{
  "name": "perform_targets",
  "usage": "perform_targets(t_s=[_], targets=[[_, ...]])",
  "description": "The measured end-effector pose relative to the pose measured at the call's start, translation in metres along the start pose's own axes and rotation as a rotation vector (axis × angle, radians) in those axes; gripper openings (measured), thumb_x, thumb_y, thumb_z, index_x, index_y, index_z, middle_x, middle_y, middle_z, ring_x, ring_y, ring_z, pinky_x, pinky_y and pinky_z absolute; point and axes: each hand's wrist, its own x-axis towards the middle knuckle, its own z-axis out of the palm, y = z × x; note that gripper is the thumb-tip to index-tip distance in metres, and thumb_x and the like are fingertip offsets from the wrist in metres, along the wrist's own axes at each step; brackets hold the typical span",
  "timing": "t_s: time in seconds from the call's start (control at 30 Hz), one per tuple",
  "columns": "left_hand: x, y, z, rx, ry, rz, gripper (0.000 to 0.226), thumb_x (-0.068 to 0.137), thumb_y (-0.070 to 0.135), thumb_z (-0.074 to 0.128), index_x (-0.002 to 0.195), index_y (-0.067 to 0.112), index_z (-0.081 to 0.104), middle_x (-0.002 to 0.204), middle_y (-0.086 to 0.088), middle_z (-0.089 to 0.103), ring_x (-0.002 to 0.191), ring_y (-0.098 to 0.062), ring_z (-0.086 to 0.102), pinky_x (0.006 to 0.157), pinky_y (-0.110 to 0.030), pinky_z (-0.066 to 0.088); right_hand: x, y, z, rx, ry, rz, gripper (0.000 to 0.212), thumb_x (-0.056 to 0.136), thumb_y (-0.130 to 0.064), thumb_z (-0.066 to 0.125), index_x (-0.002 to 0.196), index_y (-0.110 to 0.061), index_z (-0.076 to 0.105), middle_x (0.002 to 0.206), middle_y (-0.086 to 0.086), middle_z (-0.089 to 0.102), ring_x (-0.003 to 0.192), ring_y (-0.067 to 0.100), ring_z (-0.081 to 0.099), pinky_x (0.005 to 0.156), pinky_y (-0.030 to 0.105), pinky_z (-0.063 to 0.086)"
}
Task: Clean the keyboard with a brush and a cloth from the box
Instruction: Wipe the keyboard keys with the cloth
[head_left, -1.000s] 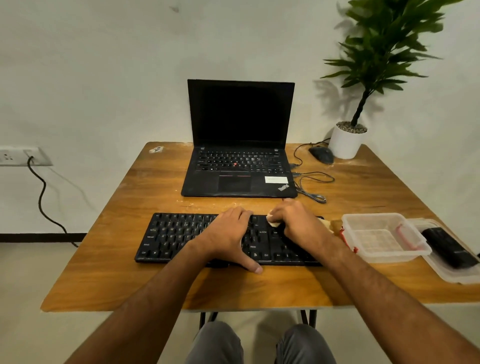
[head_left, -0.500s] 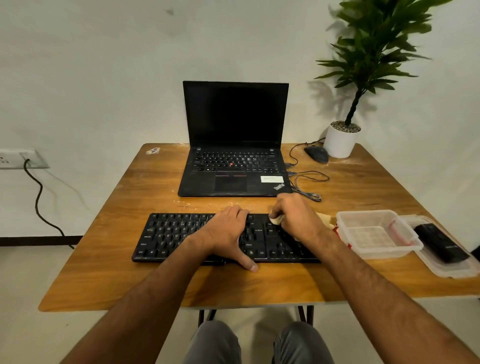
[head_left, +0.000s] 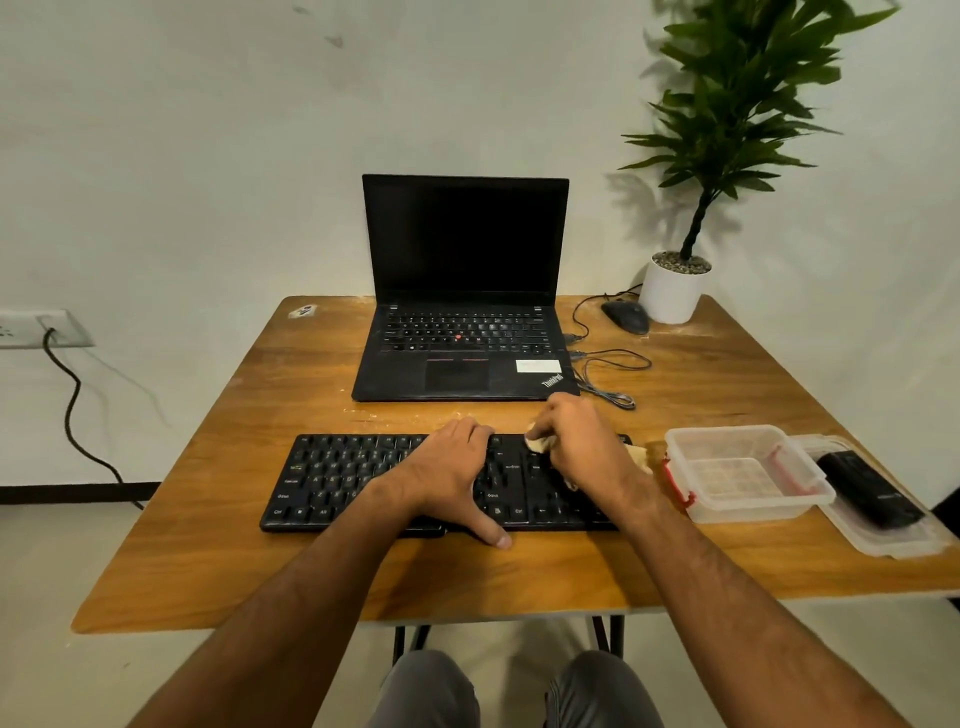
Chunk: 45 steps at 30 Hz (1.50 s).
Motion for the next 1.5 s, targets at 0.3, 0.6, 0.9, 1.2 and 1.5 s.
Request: perform_targets(t_s=[0.3,0.6,0.9,1.2,1.5], targets=[[0.005,0.0,0.001,0.035,0.025,0.027,0.129,0.053,0.083,0.084,0.15,0.011,0.036,0.137,-0.001,0.042,0.123,-0.017,0.04,0.115,-0.033,0.037,-0.002,-0.034,0.003,0.038,-0.026,-0.054,0.029,0.086,0.003,0.064,0.1,-0.017,0.08,0.098,0.0,0.076,0.093,0.015,0.069,0.089,0.034,0.057],[0.004,-0.004,0.005,-0.018,0.025,0.016,0.142,0.052,0.082,0.085,0.16,0.012,0.023,0.152,-0.003,0.035,0.139,-0.02,0.034,0.124,-0.038,0.03,-0.005,0.005,-0.012,0.015,0.014,0.15,0.027,0.085,0.002,0.069,0.09,-0.023,0.08,0.098,-0.004,0.074,0.096,0.013,0.068,0.086,0.033,0.057],[0.005,-0.005,0.004,-0.003,0.058,0.039,0.135,0.05,0.084,0.084,0.152,0.012,0.034,0.14,0.0,0.04,0.126,-0.016,0.039,0.116,-0.034,0.037,-0.004,-0.028,-0.002,0.026,-0.008,0.02,0.026,0.085,0.001,0.07,0.098,-0.019,0.079,0.102,-0.001,0.074,0.098,0.015,0.067,0.089,0.034,0.057],[0.009,-0.003,0.004,-0.006,0.04,0.06,0.137,0.051,0.081,0.086,0.154,0.01,0.031,0.148,-0.003,0.039,0.134,-0.02,0.037,0.122,-0.038,0.033,-0.011,-0.006,-0.024,0.068,0.008,0.237,0.029,0.082,0.0,0.072,0.098,-0.023,0.081,0.103,-0.003,0.076,0.1,0.012,0.068,0.082,0.02,0.052],[0.022,0.012,0.016,-0.092,0.162,0.137,0.12,0.05,0.085,0.083,0.141,0.018,0.043,0.13,0.006,0.046,0.117,-0.013,0.044,0.11,-0.036,0.042,-0.038,-0.026,-0.006,-0.05,-0.108,0.036,0.044,0.088,-0.002,0.065,0.126,-0.025,0.069,0.114,0.005,0.055,0.107,0.023,0.054,0.089,0.031,0.046]])
